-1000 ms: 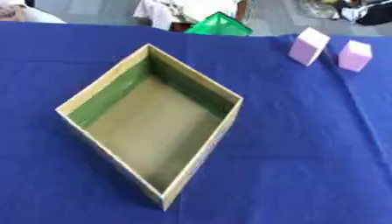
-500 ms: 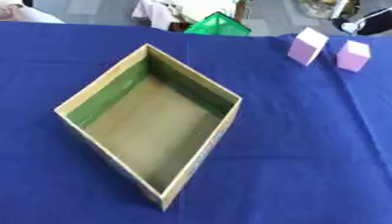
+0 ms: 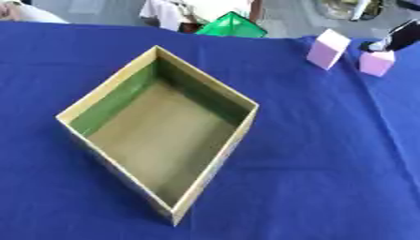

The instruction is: Pick up objects on the table and place them in the box.

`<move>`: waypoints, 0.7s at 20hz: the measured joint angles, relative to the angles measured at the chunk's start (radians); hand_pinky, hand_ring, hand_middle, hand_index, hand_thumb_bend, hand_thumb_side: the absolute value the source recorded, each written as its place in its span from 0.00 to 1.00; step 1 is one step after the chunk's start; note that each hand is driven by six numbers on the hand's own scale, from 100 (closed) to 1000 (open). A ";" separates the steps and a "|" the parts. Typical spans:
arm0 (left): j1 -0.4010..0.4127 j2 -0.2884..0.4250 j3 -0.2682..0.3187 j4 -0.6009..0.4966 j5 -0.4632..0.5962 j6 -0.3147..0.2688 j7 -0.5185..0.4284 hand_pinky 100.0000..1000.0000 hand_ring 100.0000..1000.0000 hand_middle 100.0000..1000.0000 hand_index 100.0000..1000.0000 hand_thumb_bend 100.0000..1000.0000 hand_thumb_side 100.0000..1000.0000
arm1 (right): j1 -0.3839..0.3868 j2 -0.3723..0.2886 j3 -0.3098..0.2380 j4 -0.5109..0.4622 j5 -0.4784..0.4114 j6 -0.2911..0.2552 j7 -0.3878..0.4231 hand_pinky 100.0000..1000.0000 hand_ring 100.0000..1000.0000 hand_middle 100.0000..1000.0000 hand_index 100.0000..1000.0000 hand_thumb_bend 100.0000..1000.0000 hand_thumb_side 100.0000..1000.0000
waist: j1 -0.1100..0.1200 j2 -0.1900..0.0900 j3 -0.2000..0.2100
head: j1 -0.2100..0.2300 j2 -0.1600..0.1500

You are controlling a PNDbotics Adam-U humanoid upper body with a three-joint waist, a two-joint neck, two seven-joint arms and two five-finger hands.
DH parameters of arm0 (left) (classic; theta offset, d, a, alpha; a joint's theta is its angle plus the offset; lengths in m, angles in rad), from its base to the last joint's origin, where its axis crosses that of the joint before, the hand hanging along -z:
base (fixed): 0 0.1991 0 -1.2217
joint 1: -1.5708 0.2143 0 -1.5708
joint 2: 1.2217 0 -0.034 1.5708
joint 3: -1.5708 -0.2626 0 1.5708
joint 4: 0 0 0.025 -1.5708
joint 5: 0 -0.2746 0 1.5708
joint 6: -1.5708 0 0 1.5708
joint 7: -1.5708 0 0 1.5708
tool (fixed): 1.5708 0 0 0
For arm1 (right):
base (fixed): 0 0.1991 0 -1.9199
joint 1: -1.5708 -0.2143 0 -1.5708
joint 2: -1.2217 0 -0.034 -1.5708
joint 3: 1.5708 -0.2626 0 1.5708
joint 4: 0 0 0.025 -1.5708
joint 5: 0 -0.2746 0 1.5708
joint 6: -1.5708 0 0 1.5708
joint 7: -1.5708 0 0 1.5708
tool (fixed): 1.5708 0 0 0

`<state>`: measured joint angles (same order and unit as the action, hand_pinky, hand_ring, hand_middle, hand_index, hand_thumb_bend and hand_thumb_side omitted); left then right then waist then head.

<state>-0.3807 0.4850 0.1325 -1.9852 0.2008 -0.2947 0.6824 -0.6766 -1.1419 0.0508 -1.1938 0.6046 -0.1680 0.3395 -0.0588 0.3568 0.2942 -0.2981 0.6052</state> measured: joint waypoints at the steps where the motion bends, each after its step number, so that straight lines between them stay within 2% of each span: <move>1: 0.000 0.000 0.000 0.000 0.000 0.000 0.000 0.77 0.59 0.56 0.87 0.50 0.96 | 0.002 0.004 -0.009 0.000 0.014 -0.002 0.015 0.94 0.96 0.92 1.00 0.43 0.10 | 0.000 0.002 0.000 | 0.000 -0.001; 7: 0.001 0.000 0.000 0.000 0.000 0.000 0.000 0.78 0.58 0.56 0.87 0.49 0.97 | 0.005 0.018 -0.064 -0.001 0.090 -0.004 0.103 0.94 0.95 0.93 1.00 0.39 0.07 | -0.006 0.011 -0.001 | 0.001 -0.009; 14: 0.001 0.001 0.000 0.000 0.000 0.000 0.000 0.78 0.58 0.56 0.86 0.49 0.97 | 0.015 0.021 -0.101 0.010 0.110 0.022 0.156 0.93 0.96 0.93 1.00 0.37 0.08 | -0.005 0.021 0.007 | 0.002 -0.018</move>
<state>-0.3798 0.4858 0.1325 -1.9852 0.2009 -0.2944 0.6823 -0.6620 -1.1212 -0.0498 -1.1834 0.7142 -0.1460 0.4960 -0.0633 0.3783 0.3016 -0.2959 0.5868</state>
